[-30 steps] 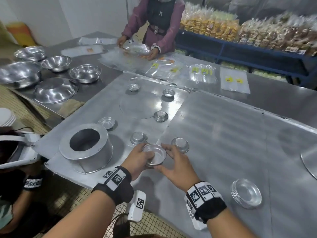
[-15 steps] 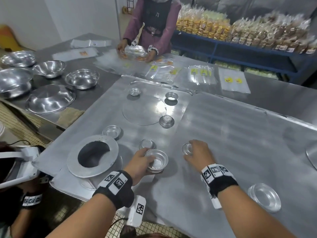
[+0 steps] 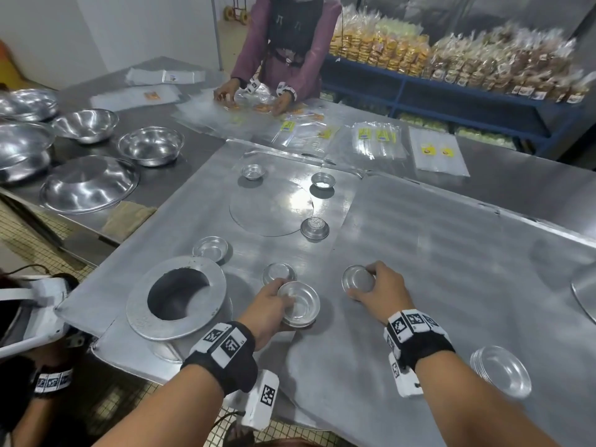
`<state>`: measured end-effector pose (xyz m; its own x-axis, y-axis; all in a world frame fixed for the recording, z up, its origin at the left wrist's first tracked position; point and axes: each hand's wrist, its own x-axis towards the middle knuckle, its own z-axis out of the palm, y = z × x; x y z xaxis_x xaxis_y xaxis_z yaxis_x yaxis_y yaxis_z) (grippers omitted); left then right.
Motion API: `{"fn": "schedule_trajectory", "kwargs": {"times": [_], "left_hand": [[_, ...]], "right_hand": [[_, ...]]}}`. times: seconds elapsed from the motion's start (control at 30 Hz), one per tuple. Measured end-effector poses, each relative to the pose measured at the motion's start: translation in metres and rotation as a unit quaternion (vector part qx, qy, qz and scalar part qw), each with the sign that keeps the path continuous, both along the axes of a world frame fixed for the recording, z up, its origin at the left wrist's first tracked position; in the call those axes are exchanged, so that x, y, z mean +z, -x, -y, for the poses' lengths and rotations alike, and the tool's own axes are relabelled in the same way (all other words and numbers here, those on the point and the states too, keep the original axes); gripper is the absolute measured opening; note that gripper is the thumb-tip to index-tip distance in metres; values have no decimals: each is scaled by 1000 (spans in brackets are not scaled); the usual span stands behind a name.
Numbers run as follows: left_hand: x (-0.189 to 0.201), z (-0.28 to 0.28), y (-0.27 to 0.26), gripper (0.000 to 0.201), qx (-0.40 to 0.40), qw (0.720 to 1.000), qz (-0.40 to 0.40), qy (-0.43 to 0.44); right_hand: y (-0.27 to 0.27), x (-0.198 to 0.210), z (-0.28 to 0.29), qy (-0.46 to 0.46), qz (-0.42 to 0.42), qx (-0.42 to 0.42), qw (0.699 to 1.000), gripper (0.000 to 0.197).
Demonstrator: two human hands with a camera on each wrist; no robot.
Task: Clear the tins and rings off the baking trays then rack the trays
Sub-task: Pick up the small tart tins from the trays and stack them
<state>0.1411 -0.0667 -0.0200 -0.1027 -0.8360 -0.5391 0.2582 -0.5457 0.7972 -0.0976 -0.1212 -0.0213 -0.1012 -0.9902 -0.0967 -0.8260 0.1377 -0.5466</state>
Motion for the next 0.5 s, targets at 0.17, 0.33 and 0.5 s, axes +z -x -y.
{"fn": "schedule_trajectory", "kwargs": {"times": [0.17,0.33,0.5], "left_hand": [[5,-1,3,32,-2,1000,19,-8],[11,0,9,26,8,1000,-8,-16],[12,0,11,48,-14,999,-43,-22]], "right_hand": [[-19,22,-20,65,188,49,979,76],[-43,40,-47,135,307,113,935,66],[-55,38,-62,110,307,145,934,65]]}}
